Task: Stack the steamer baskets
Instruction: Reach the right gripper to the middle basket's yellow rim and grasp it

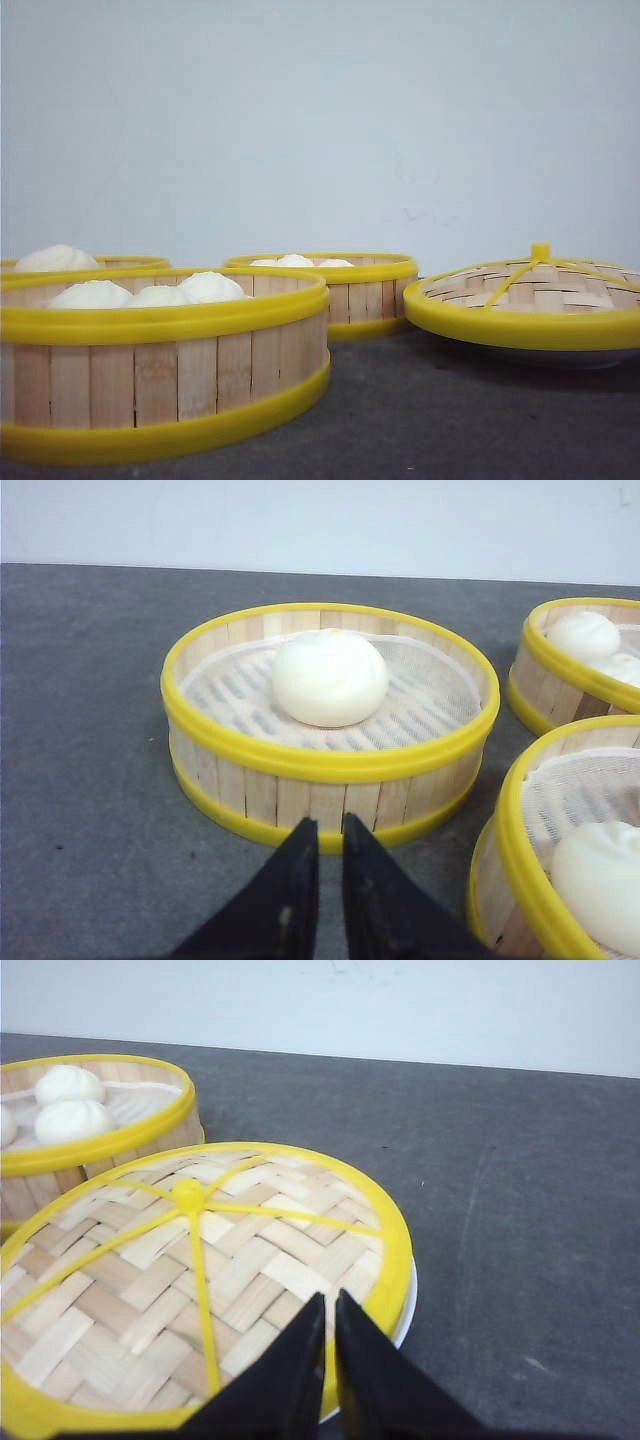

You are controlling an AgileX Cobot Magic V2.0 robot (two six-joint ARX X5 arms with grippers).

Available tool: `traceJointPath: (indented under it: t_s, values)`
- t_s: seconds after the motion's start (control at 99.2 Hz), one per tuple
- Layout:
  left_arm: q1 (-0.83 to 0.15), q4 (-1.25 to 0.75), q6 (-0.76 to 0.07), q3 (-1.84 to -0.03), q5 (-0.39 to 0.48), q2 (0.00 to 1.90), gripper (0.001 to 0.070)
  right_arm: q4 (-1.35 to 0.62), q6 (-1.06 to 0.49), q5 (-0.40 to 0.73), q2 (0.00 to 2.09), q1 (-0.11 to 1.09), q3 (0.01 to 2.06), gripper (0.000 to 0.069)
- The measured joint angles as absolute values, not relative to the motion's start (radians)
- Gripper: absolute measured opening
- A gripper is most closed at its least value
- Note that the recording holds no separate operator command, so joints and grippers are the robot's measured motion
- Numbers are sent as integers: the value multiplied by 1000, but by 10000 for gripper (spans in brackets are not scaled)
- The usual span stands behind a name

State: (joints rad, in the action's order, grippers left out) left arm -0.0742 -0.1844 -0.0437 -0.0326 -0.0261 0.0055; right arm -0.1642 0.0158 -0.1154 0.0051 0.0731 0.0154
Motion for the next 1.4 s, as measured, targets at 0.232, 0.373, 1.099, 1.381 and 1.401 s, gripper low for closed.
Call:
traceJointPath:
  t_s: [0.232,0.373,1.099,1.381,1.401]
  values:
    - [-74,-184,-43,-33,-26,6,17,-164,16,-116,5,73,15,12]
    - [-74,-184,-44,-33,-26,6,17,-164,16,-116,5,73,15,12]
    - [-74,-243,-280,-323,29,84,17,-252,340,-160,158,73,431,10]
    - [-74,-508,-218,-662,29,407,17,-512,192,-154,514,73,780,10]
    - [-74,-524,-207,-682,29,431,17,-521,183,-154,538,73,793,10]
